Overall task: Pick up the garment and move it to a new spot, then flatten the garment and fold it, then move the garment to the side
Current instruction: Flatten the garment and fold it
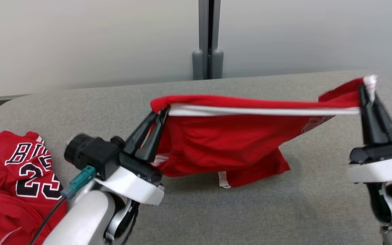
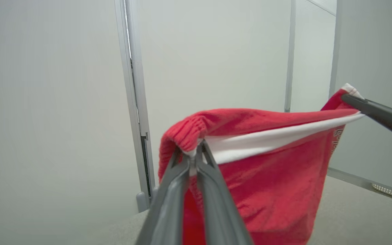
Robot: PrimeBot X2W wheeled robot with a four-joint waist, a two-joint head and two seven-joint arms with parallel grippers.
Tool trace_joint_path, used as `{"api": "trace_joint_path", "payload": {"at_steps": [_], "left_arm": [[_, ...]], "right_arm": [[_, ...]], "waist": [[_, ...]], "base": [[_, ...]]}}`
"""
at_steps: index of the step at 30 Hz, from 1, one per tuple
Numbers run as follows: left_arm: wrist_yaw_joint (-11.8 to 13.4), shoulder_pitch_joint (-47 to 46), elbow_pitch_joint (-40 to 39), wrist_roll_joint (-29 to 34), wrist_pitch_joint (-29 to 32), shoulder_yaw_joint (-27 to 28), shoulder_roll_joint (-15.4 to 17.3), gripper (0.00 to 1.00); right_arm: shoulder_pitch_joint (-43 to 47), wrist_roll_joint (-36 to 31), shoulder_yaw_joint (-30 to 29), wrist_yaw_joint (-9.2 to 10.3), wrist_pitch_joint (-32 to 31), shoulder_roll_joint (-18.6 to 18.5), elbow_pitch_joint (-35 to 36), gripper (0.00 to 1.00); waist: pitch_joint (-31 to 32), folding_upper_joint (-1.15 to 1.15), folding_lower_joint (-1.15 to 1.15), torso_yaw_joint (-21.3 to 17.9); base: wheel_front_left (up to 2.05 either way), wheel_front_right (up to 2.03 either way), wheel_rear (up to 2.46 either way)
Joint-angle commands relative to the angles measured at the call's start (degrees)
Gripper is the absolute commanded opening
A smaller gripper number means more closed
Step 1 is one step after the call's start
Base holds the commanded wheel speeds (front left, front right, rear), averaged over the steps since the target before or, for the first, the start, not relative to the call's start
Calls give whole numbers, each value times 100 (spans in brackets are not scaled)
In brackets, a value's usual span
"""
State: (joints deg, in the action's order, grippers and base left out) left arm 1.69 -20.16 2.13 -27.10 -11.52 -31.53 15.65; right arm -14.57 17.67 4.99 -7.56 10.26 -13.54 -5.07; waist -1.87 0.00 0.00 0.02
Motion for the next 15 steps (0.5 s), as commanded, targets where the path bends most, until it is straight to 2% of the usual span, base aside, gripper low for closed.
{"api": "trace_joint_path", "payload": {"at_steps": [1,7,11,15], "left_arm": [[77,-149,-139,78,30,74,72,0],[253,-582,-770,219,244,211,145,0],[243,-875,-826,182,396,251,118,0],[113,-1368,-614,68,433,320,22,0]], "right_arm": [[-40,-87,-92,13,-88,-41,226,0],[-170,-326,-410,13,-621,33,1206,0],[-363,-300,-450,12,-867,66,1385,0],[-795,-188,-360,12,-976,80,1278,0]], "waist": [[100,0,0,-14],[244,0,0,-30],[179,0,0,-66],[-121,0,0,-103]], "base": [[0,0,0],[0,0,0],[0,0,0],[0,0,0]]}}
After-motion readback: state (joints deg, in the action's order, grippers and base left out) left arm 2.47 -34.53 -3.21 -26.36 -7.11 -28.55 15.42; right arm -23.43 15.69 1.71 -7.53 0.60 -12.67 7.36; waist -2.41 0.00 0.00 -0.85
